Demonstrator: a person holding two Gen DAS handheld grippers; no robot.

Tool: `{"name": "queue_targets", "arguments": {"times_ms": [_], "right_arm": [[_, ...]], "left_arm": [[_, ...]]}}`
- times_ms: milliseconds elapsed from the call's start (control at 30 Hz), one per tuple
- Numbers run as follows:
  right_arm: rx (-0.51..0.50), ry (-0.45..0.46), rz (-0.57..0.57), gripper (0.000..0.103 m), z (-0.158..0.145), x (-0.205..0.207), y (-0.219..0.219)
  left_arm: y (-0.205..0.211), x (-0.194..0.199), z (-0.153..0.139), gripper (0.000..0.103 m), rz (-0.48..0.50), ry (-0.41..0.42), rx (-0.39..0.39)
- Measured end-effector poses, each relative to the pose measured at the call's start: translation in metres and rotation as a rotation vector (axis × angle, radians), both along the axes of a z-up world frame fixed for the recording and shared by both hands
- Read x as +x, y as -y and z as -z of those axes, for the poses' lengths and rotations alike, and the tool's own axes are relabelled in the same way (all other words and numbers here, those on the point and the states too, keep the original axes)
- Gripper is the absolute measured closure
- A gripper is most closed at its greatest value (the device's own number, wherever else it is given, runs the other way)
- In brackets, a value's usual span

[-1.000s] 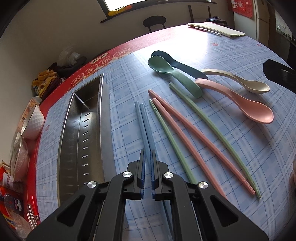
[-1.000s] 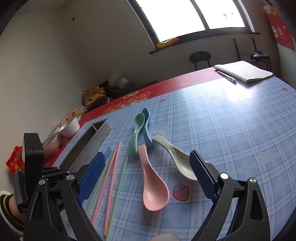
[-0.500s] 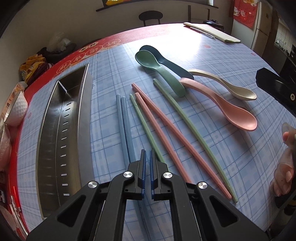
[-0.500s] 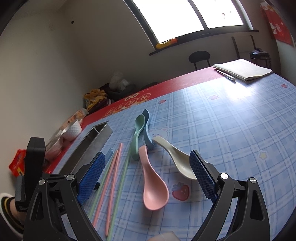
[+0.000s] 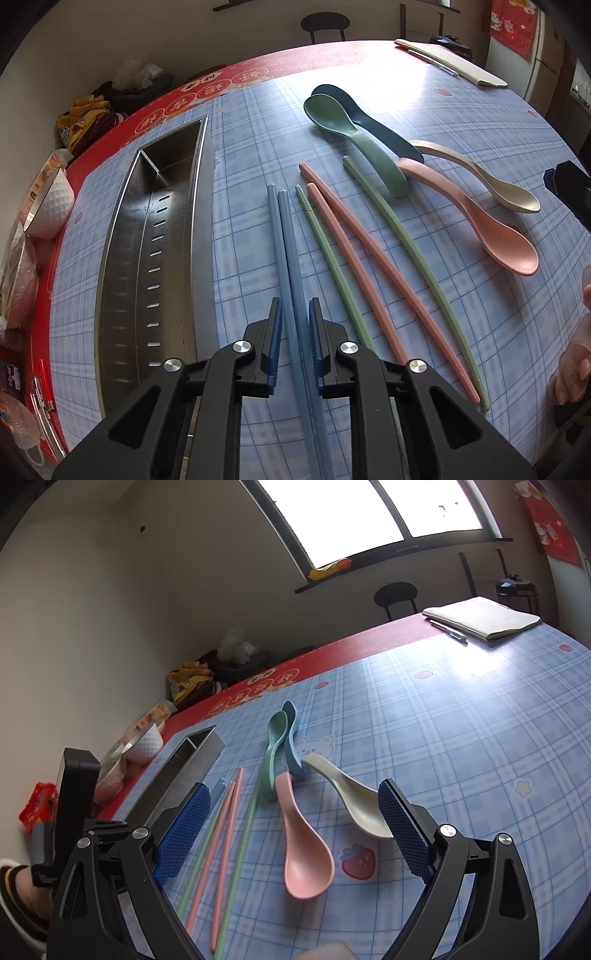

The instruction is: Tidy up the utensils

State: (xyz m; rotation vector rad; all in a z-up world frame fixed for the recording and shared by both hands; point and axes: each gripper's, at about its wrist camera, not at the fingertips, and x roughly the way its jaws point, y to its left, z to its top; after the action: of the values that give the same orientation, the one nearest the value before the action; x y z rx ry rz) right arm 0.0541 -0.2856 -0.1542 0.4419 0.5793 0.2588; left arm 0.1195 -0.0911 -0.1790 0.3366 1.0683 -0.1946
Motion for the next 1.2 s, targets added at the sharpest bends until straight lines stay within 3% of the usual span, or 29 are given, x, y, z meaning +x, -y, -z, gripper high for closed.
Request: {"name": "queue_targets", "arguments": {"times_ms": [400, 567, 767, 1000, 1200], "right_arm": [[0.002, -0.001, -0.001, 0.014, 0.0, -0.001, -0.001], [0.005, -0.005, 0.001, 0.014, -0.001, 0.0, -0.002], [0.01, -0.007, 0.003, 0.014, 0.0, 0.001, -0.002], [0.013, -0.008, -0.004, 0.014, 0.002, 0.002, -0.001], [0.018, -0.01, -0.003, 0.014, 0.004, 0.003, -0.001]], "left_arm": [[0.002, 0.004, 0.001, 0.082, -0.007, 0.003, 0.026], [-0.004, 0.005, 0.0, 0.086, -0.05, -0.084, -0.159], [0.009, -0.003, 0.0, 0.086, -0.018, -0.085, -0.235], [-0.004, -0.004, -0.001, 0.086, -0.094, -0.023, -0.21], [0.0, -0.011, -0.018, 0.086, -0.069, 0.048, -0.205]]}}
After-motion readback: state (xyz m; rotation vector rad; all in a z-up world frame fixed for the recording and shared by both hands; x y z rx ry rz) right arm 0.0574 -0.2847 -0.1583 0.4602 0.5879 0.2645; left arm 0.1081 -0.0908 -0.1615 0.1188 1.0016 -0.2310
